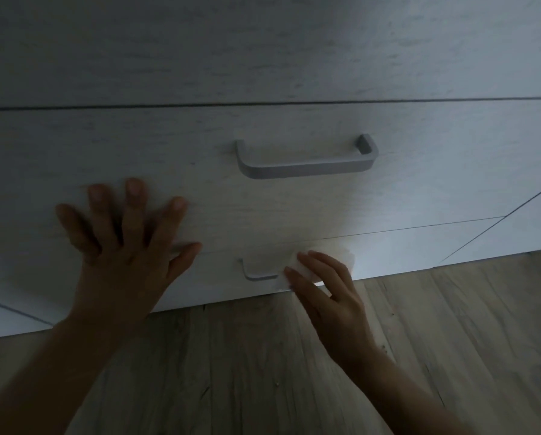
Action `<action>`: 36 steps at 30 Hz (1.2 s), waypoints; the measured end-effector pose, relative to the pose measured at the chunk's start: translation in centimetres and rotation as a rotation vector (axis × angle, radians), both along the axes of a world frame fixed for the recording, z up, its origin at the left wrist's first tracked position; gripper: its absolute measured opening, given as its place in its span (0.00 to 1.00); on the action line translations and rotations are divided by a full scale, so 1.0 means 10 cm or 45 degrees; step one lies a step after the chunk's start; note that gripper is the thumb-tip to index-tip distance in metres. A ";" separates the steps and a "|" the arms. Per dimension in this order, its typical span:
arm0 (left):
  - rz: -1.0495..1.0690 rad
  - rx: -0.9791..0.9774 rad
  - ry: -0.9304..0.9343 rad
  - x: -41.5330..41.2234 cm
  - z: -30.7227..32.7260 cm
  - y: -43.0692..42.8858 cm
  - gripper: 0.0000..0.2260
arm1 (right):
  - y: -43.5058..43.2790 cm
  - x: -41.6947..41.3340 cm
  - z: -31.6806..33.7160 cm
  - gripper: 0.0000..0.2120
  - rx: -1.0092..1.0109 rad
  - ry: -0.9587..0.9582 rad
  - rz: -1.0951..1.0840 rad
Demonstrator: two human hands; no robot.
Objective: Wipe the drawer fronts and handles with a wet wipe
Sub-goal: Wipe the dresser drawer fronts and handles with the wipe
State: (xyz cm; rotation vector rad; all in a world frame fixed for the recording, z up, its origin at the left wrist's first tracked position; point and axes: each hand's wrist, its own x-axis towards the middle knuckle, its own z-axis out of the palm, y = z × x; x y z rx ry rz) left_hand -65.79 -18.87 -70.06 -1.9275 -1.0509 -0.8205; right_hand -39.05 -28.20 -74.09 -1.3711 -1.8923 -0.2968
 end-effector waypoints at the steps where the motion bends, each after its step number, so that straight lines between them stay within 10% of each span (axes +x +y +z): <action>1: 0.001 0.002 -0.001 0.00 0.00 0.00 0.36 | -0.01 -0.02 -0.03 0.12 -0.010 0.029 0.027; 7: 0.030 0.035 0.040 0.00 0.00 0.01 0.37 | 0.00 -0.09 0.02 0.17 -0.052 0.446 -0.223; 19: 0.020 0.057 0.023 0.00 0.01 0.03 0.37 | 0.02 -0.02 -0.06 0.12 0.057 0.062 -0.118; 36: 0.049 0.054 0.054 -0.01 0.01 0.02 0.37 | -0.02 -0.06 -0.19 0.14 0.061 0.130 -0.085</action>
